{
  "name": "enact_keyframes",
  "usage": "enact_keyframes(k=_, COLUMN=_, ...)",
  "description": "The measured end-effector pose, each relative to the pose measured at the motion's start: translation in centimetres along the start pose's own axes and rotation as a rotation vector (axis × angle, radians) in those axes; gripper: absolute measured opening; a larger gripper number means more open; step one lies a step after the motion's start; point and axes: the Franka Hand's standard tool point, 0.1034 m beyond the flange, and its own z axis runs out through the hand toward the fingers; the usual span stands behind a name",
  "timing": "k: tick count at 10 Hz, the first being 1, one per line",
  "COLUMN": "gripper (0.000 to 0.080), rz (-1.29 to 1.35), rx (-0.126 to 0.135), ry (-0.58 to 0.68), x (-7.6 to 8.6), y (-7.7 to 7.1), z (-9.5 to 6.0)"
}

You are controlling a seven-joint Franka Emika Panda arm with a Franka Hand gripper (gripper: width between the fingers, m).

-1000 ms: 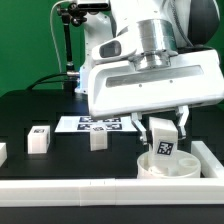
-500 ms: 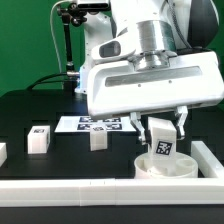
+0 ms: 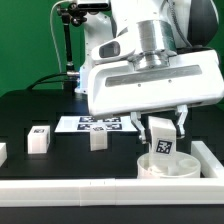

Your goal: Assemble stool

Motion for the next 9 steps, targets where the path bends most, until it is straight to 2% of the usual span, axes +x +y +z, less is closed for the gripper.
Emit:
enact_keyframes(k=1, gripper=0.0325, rz=-0.003, rx=0.002, ry=-0.006, x=-0.06, y=-0.11, z=-0.01)
enact_keyframes(k=4, gripper=0.0325, rz=-0.01, rx=-0.005, ry=-0.004, x=0.1, y=0.82, z=0.01)
enact_keyframes(k=9, gripper=0.0325, rz=0.006, rx=-0.003, ry=-0.007, x=-0.1, y=0.57, z=-0.12)
